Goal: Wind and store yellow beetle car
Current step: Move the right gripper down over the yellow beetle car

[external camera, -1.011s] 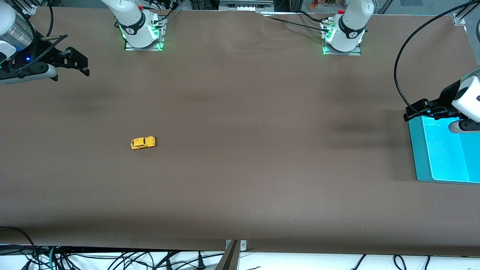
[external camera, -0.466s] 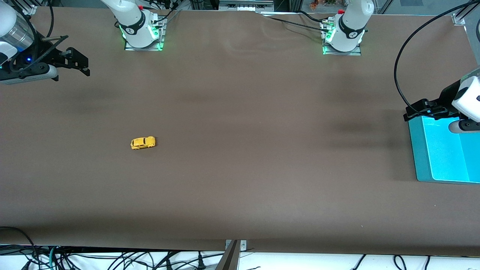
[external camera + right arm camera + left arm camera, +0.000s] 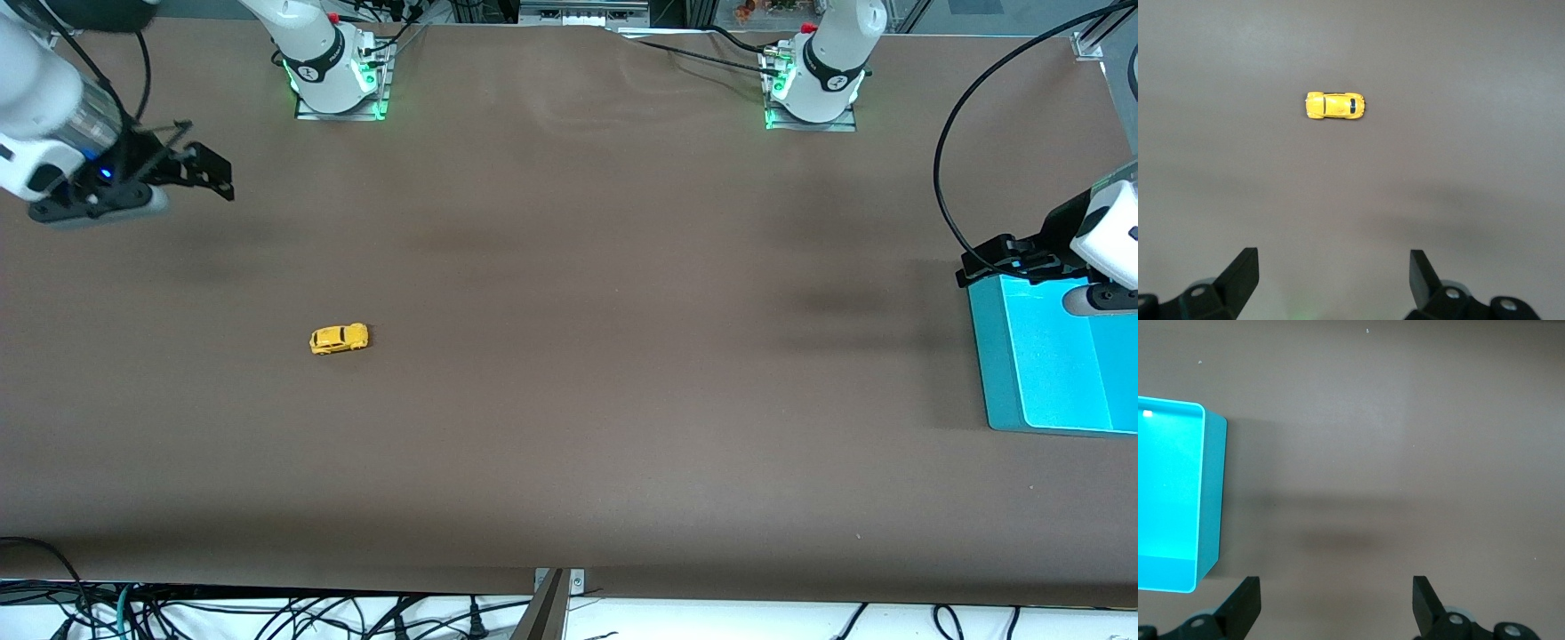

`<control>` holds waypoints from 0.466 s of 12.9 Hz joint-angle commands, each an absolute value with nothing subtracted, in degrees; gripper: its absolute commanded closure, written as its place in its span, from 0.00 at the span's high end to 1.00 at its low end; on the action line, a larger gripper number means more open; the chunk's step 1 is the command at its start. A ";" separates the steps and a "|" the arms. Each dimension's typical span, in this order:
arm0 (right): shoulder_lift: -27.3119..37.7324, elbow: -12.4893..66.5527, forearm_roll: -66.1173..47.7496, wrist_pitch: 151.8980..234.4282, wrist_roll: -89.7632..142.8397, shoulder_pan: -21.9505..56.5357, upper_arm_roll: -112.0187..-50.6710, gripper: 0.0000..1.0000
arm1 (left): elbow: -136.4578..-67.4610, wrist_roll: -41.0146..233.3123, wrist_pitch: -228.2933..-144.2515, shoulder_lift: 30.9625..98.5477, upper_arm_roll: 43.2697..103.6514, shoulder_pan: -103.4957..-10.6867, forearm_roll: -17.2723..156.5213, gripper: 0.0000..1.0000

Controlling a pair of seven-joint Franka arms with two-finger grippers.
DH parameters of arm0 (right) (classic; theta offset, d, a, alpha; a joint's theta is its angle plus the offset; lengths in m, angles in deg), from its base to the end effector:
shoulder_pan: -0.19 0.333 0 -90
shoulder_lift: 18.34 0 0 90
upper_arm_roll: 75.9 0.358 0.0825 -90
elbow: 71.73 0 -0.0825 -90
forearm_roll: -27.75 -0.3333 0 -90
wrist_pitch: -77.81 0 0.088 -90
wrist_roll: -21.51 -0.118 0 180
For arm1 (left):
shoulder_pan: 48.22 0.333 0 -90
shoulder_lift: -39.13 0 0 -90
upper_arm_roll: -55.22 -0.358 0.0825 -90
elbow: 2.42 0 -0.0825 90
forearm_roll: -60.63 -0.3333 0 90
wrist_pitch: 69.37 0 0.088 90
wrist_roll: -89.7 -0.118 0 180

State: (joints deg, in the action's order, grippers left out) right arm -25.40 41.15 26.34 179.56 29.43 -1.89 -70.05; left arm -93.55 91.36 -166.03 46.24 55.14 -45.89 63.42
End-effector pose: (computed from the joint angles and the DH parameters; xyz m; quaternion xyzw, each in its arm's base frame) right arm 0.4593 0.0352 0.5627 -0.9945 -0.0982 0.0356 0.0070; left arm 0.5523 0.0180 0.5917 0.9989 0.0386 -0.0136 0.0241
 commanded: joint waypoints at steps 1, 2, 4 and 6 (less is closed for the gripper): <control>-23.19 44.54 27.05 185.36 34.14 -2.18 -69.57 1.00 | -91.98 90.40 -165.53 46.87 55.13 -46.20 62.57 1.00; -21.61 45.34 27.05 187.47 37.82 -2.18 -69.57 1.00 | -91.98 90.40 -165.53 46.87 55.13 -46.20 62.65 1.00; -18.44 47.27 27.05 193.09 46.34 -2.18 -68.70 1.00 | -91.98 90.40 -165.53 46.87 55.13 -46.19 62.65 1.00; -15.37 48.33 27.22 197.84 57.13 -2.09 -67.81 1.00 | -91.98 90.40 -165.53 46.87 55.13 -46.20 62.74 1.00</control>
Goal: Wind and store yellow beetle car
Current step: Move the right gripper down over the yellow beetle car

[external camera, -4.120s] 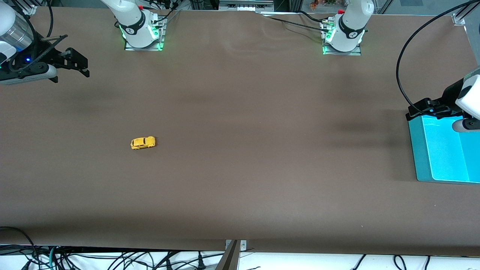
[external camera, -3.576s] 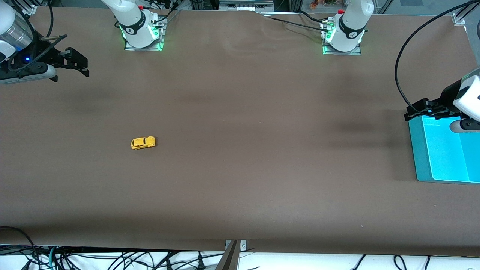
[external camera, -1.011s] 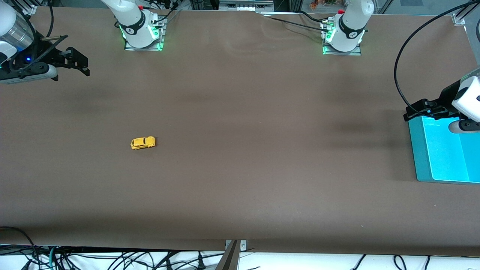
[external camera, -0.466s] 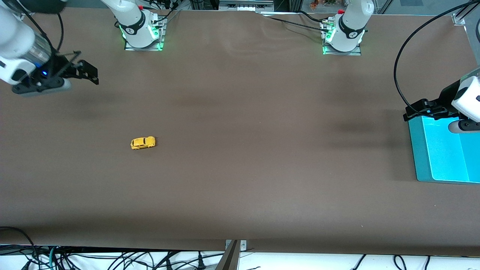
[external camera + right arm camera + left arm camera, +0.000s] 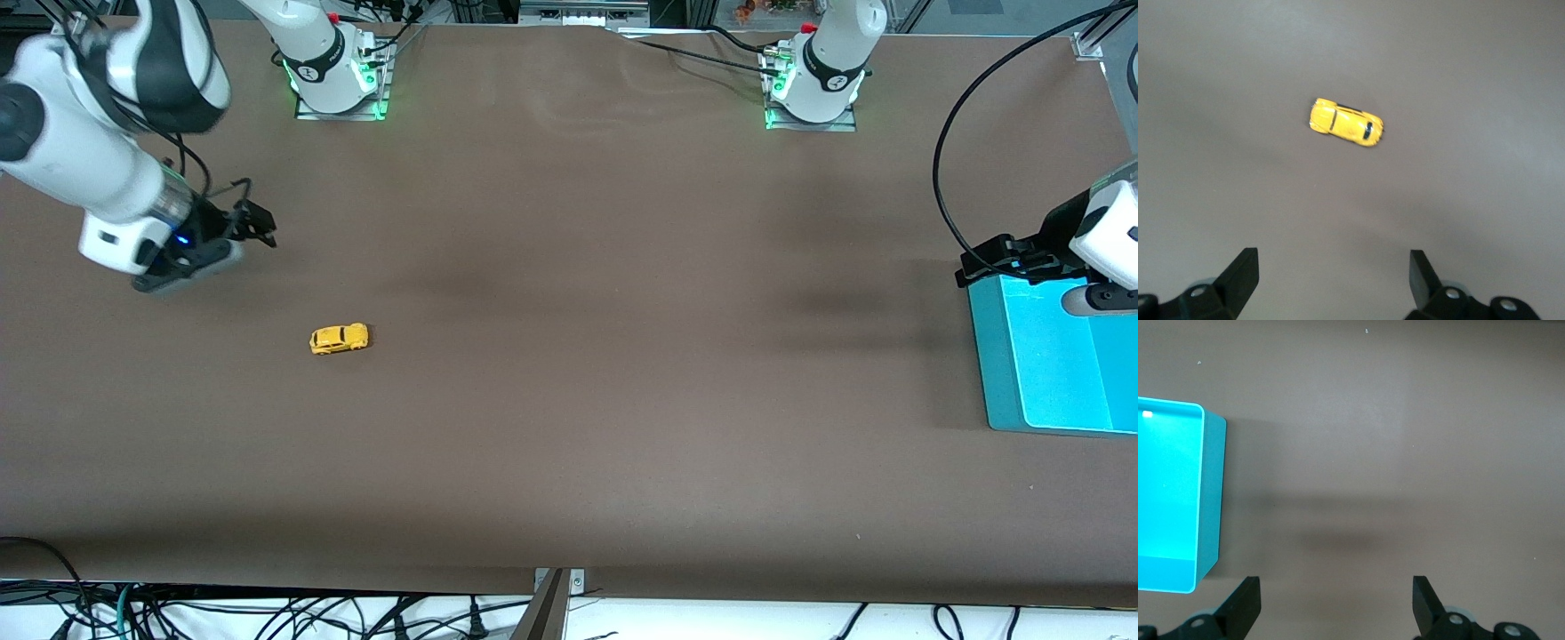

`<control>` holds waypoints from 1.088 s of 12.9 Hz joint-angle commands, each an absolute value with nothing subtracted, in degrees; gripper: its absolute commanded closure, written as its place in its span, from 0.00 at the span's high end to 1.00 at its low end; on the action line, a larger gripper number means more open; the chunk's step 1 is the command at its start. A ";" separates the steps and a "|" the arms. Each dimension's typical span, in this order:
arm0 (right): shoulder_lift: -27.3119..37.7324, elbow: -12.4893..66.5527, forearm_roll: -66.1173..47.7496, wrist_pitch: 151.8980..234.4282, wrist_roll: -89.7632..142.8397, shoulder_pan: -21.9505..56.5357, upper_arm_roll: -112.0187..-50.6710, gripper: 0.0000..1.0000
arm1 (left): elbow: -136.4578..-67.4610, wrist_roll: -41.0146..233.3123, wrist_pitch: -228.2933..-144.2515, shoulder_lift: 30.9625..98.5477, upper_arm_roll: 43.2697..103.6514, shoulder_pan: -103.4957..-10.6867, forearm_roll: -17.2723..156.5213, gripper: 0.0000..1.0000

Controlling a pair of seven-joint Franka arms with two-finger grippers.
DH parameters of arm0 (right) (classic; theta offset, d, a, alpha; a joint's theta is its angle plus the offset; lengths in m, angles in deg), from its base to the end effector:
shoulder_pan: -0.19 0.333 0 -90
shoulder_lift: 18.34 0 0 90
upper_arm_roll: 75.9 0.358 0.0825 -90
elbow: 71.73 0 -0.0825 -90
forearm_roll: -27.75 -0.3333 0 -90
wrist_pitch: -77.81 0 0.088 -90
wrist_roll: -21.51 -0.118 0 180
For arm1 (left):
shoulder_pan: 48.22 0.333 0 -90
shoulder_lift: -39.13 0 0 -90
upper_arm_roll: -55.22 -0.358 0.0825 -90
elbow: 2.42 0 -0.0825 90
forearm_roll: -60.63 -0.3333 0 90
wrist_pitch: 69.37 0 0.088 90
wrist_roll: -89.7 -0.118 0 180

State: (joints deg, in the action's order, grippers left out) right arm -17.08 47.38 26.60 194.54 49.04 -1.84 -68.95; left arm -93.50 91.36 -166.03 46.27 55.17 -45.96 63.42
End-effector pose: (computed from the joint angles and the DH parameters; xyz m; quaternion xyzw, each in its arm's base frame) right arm 0.4980 0.0438 0.4685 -0.9610 -0.2747 0.0291 0.0162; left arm 0.5526 0.0170 0.5917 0.9989 0.0378 -0.0135 0.0242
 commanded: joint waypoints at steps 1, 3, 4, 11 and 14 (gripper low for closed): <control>-13.70 48.33 27.22 199.78 63.28 -2.09 -67.46 1.00 | -91.98 90.40 -165.53 46.87 55.13 -46.20 62.74 1.00; -10.88 48.33 27.40 203.21 74.37 -2.09 -66.76 1.00 | -91.98 90.40 -165.53 46.87 55.13 -46.20 62.74 1.00; -9.74 48.33 27.49 204.10 77.37 -2.09 -66.67 1.00 | -91.98 90.40 -165.53 46.87 55.13 -46.11 62.74 1.00; 2.47 47.89 28.89 219.11 98.29 -2.18 -66.58 1.00 | -91.98 90.31 -165.53 46.87 55.13 -45.93 62.83 1.00; 6.78 47.19 28.80 224.39 103.05 -2.18 -66.49 1.00 | -91.98 90.31 -165.53 46.87 55.13 -45.93 62.83 1.00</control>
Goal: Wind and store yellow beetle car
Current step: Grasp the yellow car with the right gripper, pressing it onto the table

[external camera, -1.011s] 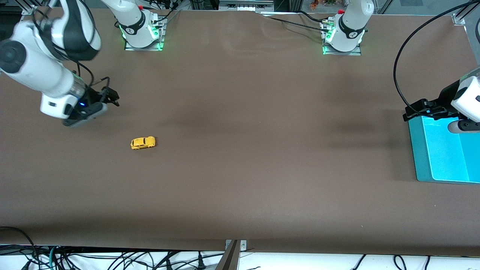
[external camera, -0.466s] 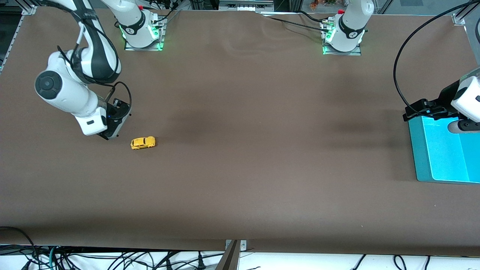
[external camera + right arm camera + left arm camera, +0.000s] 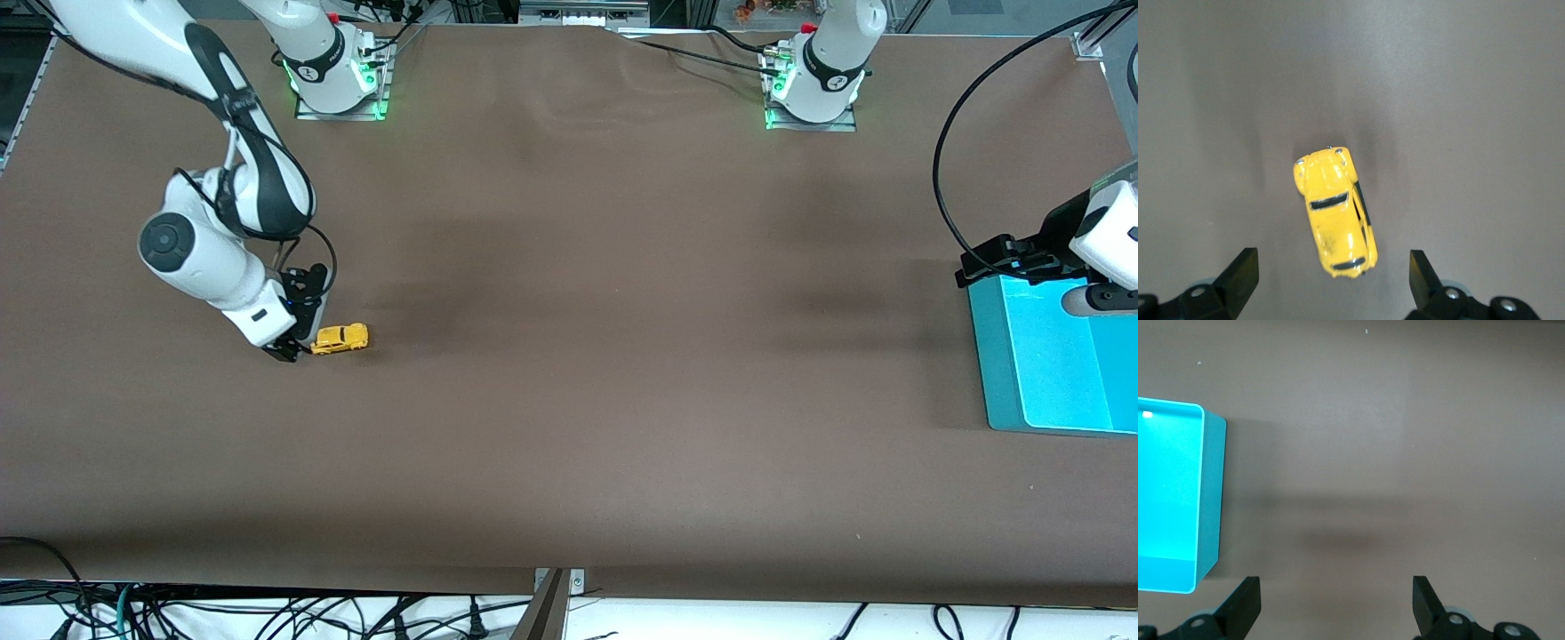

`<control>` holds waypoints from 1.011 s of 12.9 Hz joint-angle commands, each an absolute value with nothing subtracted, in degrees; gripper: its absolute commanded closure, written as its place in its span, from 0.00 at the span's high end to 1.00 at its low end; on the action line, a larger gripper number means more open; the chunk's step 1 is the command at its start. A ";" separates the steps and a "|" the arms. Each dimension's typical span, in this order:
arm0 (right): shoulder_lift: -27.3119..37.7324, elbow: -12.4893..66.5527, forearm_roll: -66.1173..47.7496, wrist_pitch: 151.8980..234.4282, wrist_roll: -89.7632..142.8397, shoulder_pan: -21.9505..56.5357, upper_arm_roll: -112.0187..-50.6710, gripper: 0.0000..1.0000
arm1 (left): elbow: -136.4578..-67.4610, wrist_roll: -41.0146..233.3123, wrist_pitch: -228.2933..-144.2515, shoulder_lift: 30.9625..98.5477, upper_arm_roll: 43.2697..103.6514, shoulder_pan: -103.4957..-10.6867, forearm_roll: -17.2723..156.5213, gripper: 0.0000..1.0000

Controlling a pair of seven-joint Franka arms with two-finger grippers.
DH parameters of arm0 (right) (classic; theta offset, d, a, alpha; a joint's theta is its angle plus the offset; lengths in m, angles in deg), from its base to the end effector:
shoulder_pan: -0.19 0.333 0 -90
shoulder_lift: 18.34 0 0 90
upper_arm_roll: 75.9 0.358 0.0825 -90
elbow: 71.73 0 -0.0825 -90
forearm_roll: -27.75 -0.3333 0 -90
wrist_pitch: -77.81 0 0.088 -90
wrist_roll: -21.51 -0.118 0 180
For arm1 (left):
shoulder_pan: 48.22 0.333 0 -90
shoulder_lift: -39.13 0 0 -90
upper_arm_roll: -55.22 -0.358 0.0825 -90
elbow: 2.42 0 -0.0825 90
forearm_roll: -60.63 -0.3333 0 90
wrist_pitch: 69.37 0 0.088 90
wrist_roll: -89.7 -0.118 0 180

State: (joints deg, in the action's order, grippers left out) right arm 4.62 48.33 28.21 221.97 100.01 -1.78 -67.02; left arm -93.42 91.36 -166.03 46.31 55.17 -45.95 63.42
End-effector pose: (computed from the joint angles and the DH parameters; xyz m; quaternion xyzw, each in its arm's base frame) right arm 0.5689 0.0640 0.3001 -0.7367 -0.6756 -0.0262 0.0152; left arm 0.5529 0.0172 0.5920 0.9989 0.0379 -0.0131 0.0242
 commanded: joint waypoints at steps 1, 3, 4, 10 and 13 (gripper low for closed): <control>7.84 47.02 28.72 225.54 103.85 -2.18 -66.49 1.00 | -91.98 90.31 -165.53 46.87 55.13 -45.93 62.83 1.00; 9.07 46.84 28.72 226.34 103.86 -2.18 -66.49 0.98 | -92.07 90.31 -165.53 46.87 55.13 -45.93 62.83 1.00; 9.43 46.84 28.72 226.52 103.86 -2.18 -66.49 0.93 | -91.98 90.31 -165.53 46.87 55.13 -46.02 62.83 1.00; 10.05 46.84 28.63 226.52 103.77 -2.18 -66.32 0.30 | -92.07 90.40 -165.53 46.87 55.13 -46.11 62.83 1.00; 10.05 46.93 28.54 226.34 103.34 -2.18 -66.31 0.23 | -92.07 90.40 -165.53 46.96 55.13 -46.11 62.92 1.00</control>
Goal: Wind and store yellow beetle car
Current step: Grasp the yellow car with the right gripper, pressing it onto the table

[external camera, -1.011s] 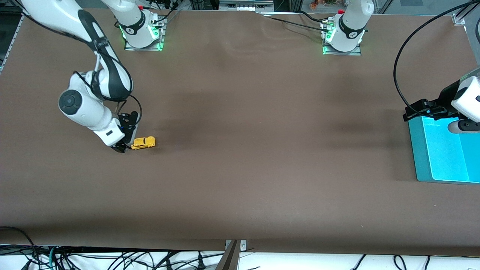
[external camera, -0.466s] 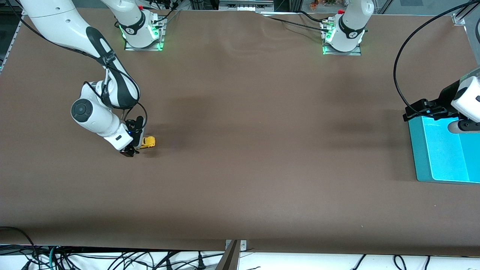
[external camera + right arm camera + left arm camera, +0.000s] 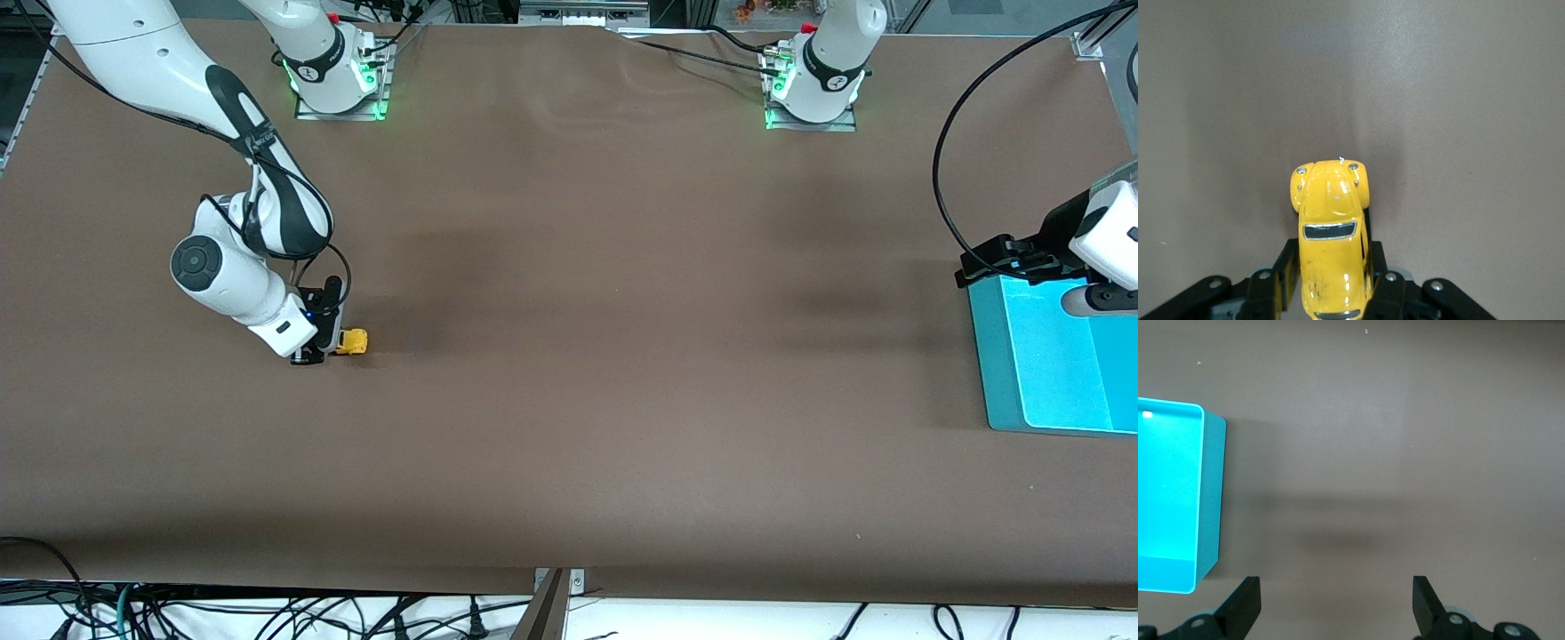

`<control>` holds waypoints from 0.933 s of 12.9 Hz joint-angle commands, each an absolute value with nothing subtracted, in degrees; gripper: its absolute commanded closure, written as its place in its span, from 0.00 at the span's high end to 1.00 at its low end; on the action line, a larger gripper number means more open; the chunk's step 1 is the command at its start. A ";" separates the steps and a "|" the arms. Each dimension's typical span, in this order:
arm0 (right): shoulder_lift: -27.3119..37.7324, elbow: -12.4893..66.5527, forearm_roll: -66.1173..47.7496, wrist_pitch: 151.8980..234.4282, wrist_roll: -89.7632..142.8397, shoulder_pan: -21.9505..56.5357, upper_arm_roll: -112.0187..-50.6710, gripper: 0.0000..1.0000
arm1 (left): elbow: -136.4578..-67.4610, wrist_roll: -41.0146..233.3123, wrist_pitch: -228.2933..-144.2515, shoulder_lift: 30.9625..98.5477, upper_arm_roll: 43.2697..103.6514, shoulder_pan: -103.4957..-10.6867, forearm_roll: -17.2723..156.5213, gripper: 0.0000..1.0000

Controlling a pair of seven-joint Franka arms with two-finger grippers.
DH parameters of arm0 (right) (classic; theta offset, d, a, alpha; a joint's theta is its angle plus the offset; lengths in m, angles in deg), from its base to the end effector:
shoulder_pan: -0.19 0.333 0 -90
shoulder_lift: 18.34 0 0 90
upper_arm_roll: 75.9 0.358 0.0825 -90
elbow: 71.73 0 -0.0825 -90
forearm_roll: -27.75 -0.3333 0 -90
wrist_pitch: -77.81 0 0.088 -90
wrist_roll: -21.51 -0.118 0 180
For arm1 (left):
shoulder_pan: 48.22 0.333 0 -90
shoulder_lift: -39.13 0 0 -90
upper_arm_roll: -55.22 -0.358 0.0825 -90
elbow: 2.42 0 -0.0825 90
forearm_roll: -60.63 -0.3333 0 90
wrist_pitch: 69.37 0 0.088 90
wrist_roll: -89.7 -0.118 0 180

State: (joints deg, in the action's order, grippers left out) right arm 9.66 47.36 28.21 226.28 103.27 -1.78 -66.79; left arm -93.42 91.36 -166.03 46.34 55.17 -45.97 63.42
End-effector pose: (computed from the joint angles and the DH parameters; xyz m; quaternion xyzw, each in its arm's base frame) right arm 0.5786 0.0671 0.2628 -0.7178 -0.6953 -0.0332 0.0186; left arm 0.5530 0.0170 0.5917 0.9989 0.0377 -0.0134 0.0242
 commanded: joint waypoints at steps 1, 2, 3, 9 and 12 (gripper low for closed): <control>10.05 47.19 28.63 226.34 103.68 -2.18 -66.23 0.23 | -92.07 90.40 -165.53 47.13 55.13 -46.11 62.83 1.00; 10.05 47.28 28.54 226.25 103.86 -2.18 -66.14 0.23 | -91.98 90.40 -165.53 47.13 55.13 -46.11 62.92 1.00; 10.05 47.28 28.54 226.25 103.86 -2.18 -65.97 0.23 | -91.98 90.40 -165.53 47.13 55.13 -46.11 62.92 1.00; 10.57 47.45 28.45 226.43 108.51 -3.66 -65.96 0.23 | -91.98 90.40 -165.53 47.22 55.13 -46.02 62.92 1.00; 11.19 47.37 28.37 226.43 111.68 -6.74 -65.96 0.23 | -91.98 90.40 -165.53 47.22 55.13 -46.11 62.92 1.00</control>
